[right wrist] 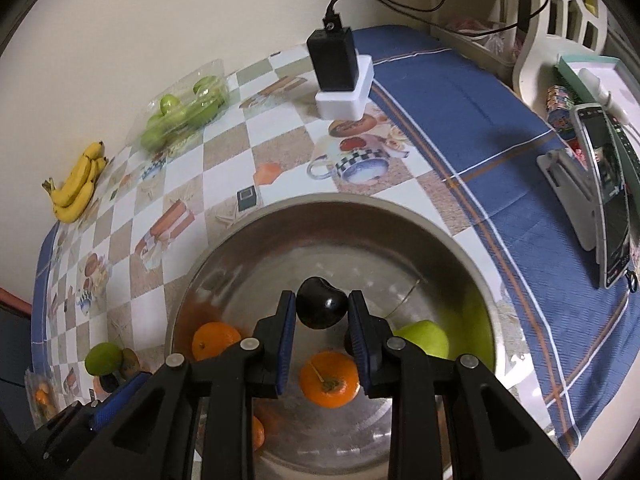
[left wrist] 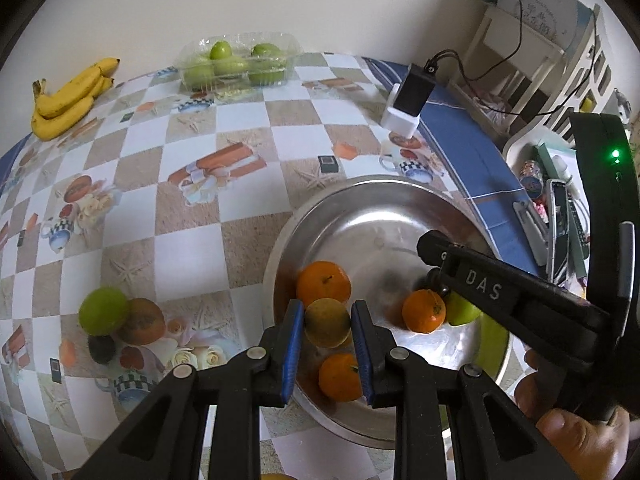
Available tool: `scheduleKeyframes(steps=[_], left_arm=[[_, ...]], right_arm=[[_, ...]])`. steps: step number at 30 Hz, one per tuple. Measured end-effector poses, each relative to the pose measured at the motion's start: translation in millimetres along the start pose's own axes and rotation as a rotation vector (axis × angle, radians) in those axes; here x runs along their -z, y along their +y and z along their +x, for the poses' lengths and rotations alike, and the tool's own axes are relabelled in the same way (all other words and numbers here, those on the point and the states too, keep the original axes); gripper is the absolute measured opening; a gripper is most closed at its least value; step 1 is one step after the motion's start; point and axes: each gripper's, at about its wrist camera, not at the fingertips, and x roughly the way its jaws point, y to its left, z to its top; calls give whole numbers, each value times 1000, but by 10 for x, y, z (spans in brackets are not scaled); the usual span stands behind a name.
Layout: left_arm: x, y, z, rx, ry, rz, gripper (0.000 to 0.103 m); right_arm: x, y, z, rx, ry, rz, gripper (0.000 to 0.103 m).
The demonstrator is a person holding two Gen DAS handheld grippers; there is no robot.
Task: Organize fruits
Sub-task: 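Carry the yellow fruit and dark plum over the steel bowl with both tools, then open both tools to drop the yellow fruit and plum into the bowl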
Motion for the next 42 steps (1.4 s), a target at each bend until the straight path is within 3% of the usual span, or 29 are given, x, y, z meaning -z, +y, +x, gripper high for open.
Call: scheduleKeyframes(steps=[10,34,36,38,42], left_arm=[[32,38,149,6,46,-19,27],[31,44,202,9,74,-23,28],[24,43,187,14,69,-25,30],[19,40,161,17,62,-24,36],[-1,51,106,21,45,-29,37]], right_arm=[[33,35,118,11,33,-15,28],[49,75,183,25,57,-34,28],[47,85,169,24,53,-38,30],[46,98,153,24,48,-42,38],[29,111,90,23,30,-48,38]])
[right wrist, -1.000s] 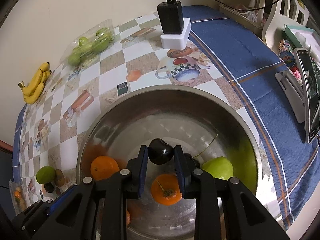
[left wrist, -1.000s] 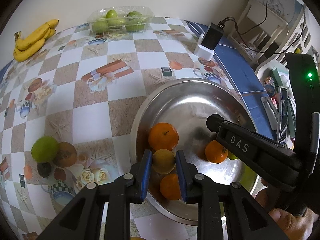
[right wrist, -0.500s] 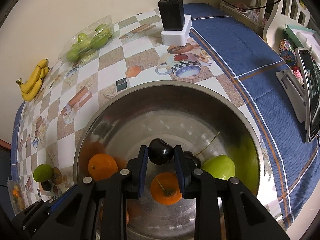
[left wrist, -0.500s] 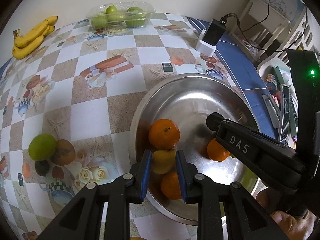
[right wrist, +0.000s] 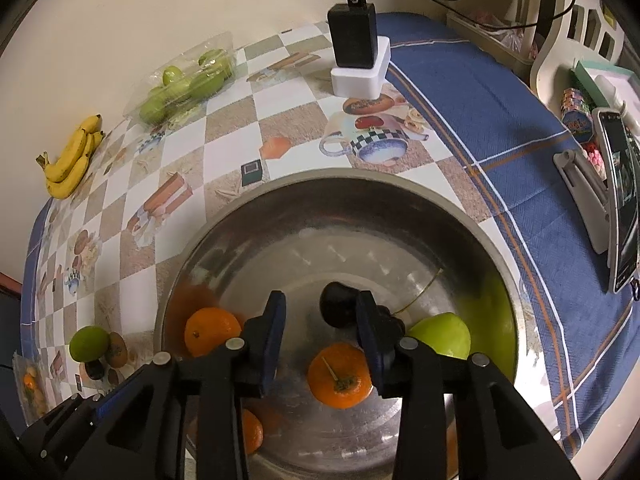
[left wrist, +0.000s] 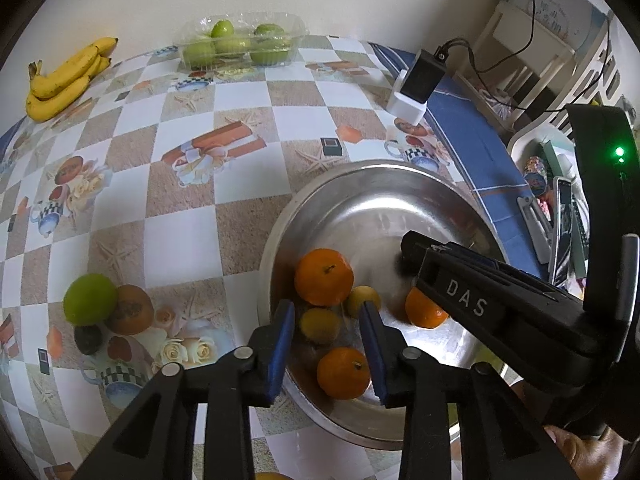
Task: Organize fruits
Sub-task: 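Open both tools to drop the yellow fruit and plum into the bowl, then move both tools back toward the remaining fruit cluster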
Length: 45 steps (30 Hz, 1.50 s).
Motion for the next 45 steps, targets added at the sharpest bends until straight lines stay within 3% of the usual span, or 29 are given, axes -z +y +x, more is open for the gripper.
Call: scheduleKeyframes(steps=[3,6,25,33,37,39,41,45], left_arm=[[-24,36,-50,4,-15,-15,38],[-43,103,-96,-2,-33,-42,52],[-90,882,-304,-136,-121,-293,68],[-89,980,-327,-166,-134,-320,73],[-88,1022,-330,-201,-145,-327,90],[-84,1044,-338,-218,-151,-330,93],[-78,1077,-347,-230,-157,-335,96],[-68,1136,-365,-257,-166,-349,103]], right_arm=[[-17,2,-84,2,-25,-1,38],[-30,14,-153,3,-43,-6,38],[25,155,-207,22,-28,-51,38],[43,228,-208,31,-28,-82,46],[45,260,-194,31,-29,-96,66],[46,275,-186,32,-31,-103,68],[47,286,-186,33,-35,-108,77],[50,315,-182,31,-39,-122,79]])
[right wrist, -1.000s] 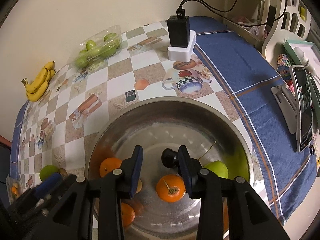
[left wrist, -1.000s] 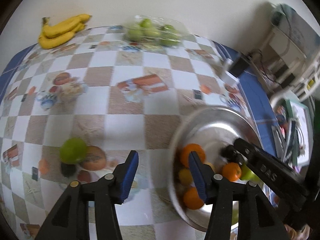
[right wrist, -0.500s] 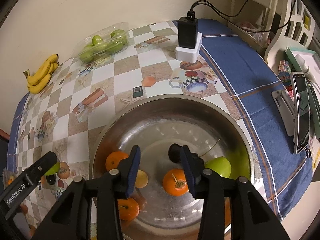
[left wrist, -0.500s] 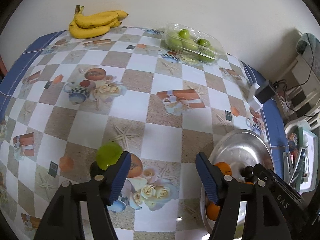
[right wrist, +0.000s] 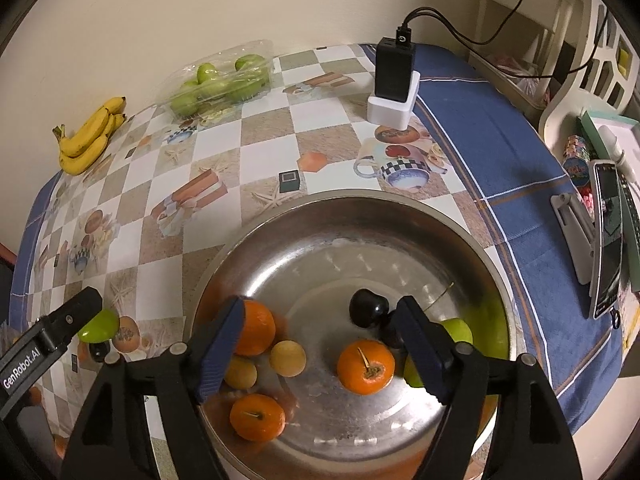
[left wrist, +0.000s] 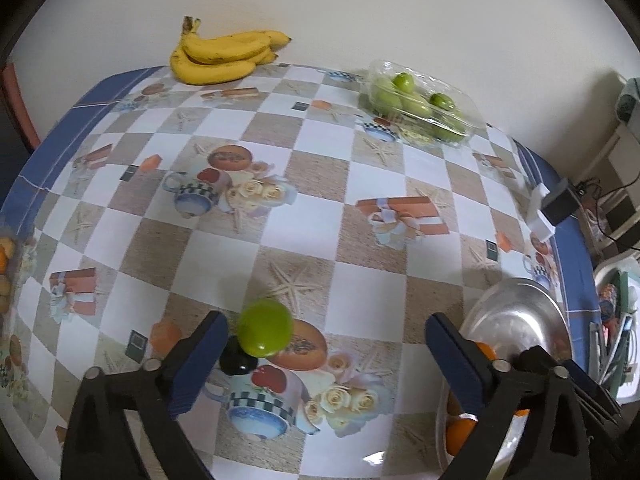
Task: Organize fruits
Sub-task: 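Move both tools back toward the remaining fruit cluster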
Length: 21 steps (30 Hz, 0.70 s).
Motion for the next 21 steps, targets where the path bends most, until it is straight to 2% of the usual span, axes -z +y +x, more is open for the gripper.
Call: scheduleKeyframes(steps=[4,9,11,12,21], left_arm=[[-8,49,-2,-16,-9,-5,103],[-11,86,6,-32,-15,-4,103],[-16,108,-1,-40,-18,-3,103],[-18,118,-5,-46,-20,-5,103],[-48,270,-48,-61,-33,-14,103]], right_arm=[[4,13,12,0,2,-4,89],[2,27,6,3,-6,-11,89],[4,22,-3,-8,-15,-4,100],[6,22,-8,-13,-19,-1,102],[23,123,0,-36,-22,-6,103]])
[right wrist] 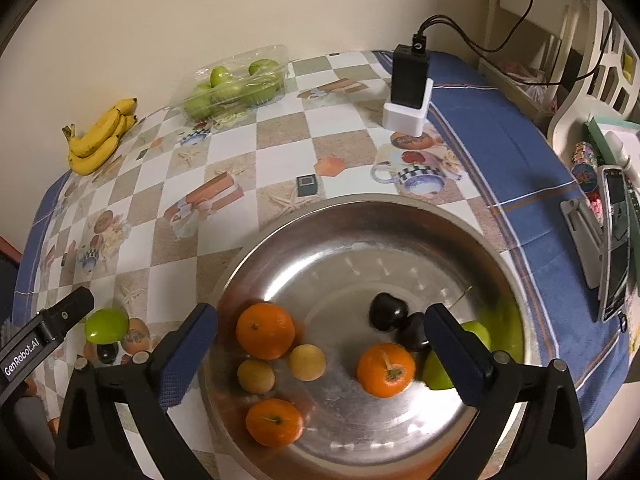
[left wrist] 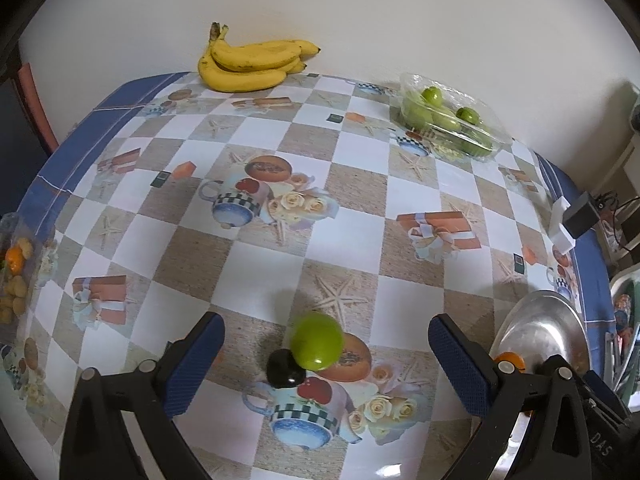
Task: Organize fruits
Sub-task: 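Move both tools back toward the remaining fruit cluster, then close the right tool on the green pear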
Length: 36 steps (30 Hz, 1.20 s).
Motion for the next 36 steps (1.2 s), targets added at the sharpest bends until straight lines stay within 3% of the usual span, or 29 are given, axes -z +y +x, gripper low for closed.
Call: scheduleKeyframes(steps=[14,27,36], left_arm=[[-107,504,-16,-47,-2,-66,103],[-188,1138,-68,-70,-9,-183,103],[-177,1309,1,-66,10,-219,103]], right_arm=[[51,494,71,17,29,-93,103],[139,1174,105,-98,39,-173,103],[206,1488,197,-182,57,-188,103]])
